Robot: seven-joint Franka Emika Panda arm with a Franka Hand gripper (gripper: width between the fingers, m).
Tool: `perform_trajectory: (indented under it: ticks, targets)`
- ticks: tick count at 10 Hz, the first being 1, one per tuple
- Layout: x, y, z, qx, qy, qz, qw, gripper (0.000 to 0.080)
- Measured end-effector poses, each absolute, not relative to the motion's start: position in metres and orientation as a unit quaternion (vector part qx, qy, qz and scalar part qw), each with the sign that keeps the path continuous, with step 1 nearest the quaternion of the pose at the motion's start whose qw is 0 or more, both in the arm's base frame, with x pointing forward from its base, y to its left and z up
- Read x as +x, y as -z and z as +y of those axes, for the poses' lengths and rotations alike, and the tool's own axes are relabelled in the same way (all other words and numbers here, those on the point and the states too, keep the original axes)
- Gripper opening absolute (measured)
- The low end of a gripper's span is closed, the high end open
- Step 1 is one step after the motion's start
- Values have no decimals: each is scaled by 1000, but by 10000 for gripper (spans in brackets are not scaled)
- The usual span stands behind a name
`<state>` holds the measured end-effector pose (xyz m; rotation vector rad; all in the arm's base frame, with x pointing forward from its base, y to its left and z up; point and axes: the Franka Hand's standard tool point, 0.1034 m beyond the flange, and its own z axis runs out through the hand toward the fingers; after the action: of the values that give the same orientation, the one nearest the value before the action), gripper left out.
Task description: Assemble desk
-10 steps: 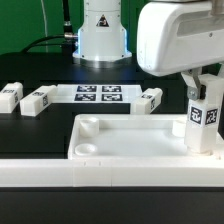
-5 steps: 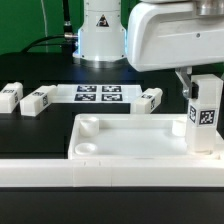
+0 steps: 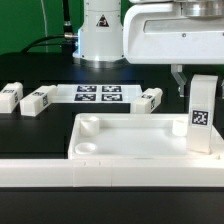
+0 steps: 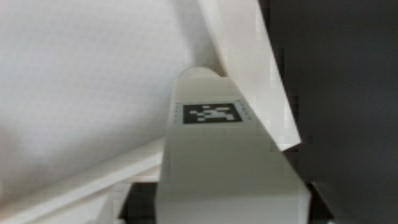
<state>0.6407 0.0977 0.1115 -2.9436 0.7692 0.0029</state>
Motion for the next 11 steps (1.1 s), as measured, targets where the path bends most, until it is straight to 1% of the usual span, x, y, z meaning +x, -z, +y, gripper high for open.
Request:
perform_trajectory:
  ticks: [4,5,6,7,8,9,11]
  targets:
    - [640,-111,97,-931,-8,361,49,291]
    - [640,-111,98,-931,-8,361,49,400]
    - [640,-111,98,-935,-7,350,49,400]
    - [640,-112,98,-941,-6,333,50,587]
    - [640,-112,100,-956,-4,291,49,587]
    - [640,-112,102,-971,-1,236,50,635]
    - [640,-112,103,-990,4,132,50,647]
